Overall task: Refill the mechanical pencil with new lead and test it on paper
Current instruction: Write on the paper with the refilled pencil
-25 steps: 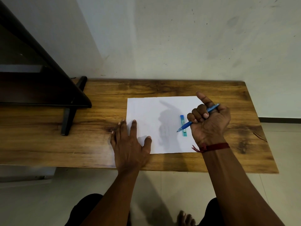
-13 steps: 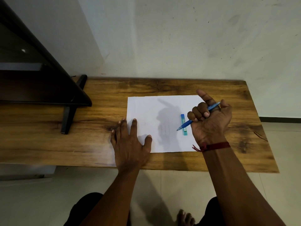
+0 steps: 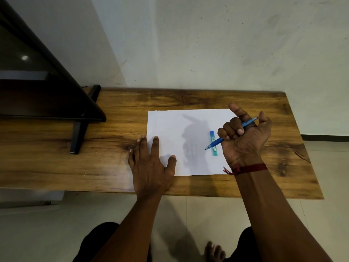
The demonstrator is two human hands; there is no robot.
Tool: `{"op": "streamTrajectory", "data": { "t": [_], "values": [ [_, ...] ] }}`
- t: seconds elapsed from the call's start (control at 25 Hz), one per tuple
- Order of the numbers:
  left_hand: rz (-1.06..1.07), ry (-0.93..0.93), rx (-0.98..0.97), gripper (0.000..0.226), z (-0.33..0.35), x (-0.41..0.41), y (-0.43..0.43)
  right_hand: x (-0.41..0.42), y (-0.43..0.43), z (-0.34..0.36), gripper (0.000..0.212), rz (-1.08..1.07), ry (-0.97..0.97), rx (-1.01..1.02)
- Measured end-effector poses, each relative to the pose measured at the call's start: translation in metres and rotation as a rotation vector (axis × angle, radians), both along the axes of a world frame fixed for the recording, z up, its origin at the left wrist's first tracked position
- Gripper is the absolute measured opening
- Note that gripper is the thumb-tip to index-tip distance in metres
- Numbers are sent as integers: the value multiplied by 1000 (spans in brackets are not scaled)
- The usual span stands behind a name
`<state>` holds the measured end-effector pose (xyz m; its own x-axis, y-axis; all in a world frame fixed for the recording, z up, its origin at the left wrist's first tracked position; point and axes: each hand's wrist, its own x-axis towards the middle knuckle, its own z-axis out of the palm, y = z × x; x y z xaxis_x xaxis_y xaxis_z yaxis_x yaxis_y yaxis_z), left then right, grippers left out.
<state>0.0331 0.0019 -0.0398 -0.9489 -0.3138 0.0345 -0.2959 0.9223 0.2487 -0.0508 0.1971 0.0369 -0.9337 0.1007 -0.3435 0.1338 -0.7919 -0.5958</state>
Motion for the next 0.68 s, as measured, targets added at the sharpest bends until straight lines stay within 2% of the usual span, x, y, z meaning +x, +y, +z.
{"op": "streamTrajectory", "data": {
  "t": [0.16,0.48,0.68],
  "values": [
    [-2,7,6,77,-1,-1,0,-1,-2,1,56,5,-21,-14],
    [3,14,2,77,-1,-1,0,0,-2,-1,59,-8,22,-33],
    [-1,8,0,77,0,-1,0,-3,-6,-1,30,2,51,21]
  ]
}}
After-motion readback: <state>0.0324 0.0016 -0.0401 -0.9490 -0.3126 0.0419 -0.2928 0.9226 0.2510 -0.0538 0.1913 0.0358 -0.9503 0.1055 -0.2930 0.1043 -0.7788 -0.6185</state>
